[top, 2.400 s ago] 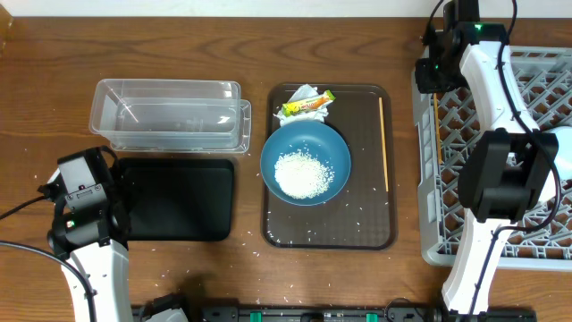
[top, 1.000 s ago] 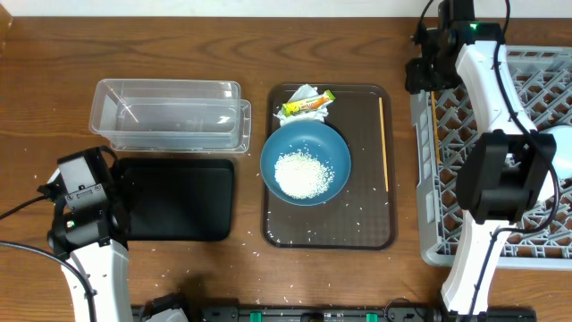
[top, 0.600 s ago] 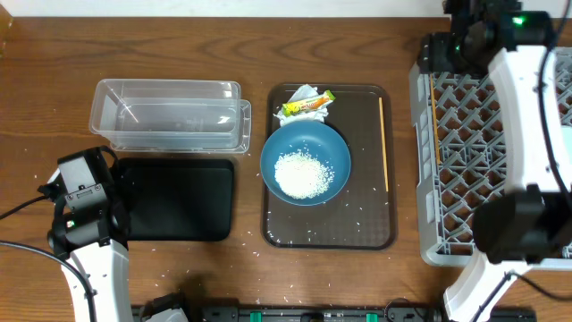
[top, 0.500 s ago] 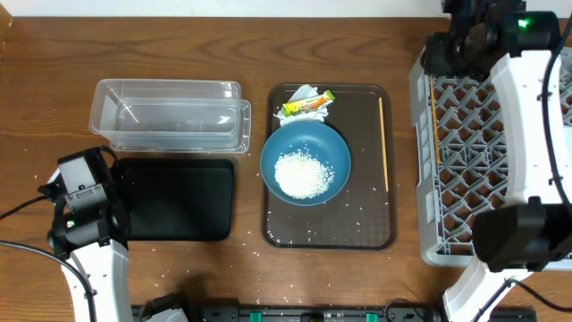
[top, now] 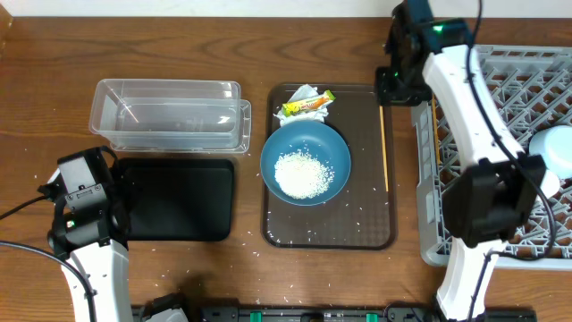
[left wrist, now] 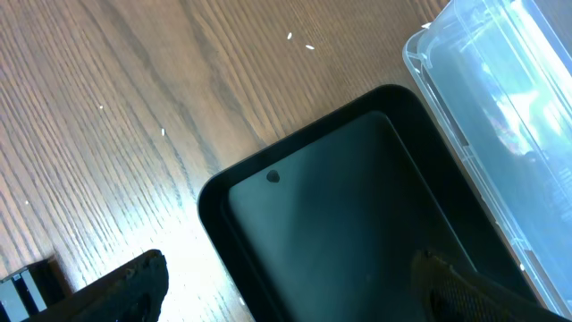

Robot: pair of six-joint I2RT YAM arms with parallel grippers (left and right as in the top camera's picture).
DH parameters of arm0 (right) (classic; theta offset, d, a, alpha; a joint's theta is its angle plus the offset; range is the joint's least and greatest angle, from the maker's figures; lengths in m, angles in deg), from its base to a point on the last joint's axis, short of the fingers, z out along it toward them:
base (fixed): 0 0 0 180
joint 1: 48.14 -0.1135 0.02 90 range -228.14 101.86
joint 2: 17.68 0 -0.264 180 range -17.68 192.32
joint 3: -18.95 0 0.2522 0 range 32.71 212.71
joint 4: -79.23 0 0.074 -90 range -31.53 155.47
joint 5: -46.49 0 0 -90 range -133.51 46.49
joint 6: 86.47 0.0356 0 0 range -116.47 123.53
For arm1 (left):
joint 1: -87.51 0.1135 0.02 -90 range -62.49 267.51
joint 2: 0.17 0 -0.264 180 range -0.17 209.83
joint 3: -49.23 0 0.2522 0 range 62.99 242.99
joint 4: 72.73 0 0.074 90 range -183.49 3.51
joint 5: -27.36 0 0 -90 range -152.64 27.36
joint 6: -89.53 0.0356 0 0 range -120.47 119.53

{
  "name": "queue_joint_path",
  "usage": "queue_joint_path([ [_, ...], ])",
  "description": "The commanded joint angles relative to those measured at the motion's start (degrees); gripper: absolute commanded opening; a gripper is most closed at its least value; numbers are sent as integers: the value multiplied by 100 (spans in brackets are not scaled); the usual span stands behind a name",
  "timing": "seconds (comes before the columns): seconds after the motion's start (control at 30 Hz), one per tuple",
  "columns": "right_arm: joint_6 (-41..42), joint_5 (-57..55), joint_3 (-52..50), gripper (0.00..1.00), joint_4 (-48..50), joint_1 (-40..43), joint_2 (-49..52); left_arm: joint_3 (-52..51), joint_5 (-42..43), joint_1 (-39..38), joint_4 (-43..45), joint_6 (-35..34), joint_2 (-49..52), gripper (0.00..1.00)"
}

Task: Sort waste into correct bins and load items into the dishwasher rack
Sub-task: 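Move the right gripper back to the remaining chopstick on the tray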

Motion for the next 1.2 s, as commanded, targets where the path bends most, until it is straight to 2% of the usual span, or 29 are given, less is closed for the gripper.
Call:
queue_joint_path([
  [0.0,116,-70,-37,36,-48,-66,260,92,-55,35,-15,-50,-28,89],
  [0.2,116,-7,-39,28,-98,-166,737,92,-55,35,-17,-50,-28,89],
  [0.3,111,-13,-39,31,-111,-210,960,92,-52,35,-17,-50,-28,89],
  [0.6,111,-323,-39,32,-94,-205,1279,92,-55,35,-17,-50,-28,89],
  [0.77,114,-546,-39,39,35,-205,1281,92,-55,35,-17,-50,-28,90],
  [1.17,109,-551,-151,40,527,-195,1283,92,-55,35,-17,-50,-28,89],
])
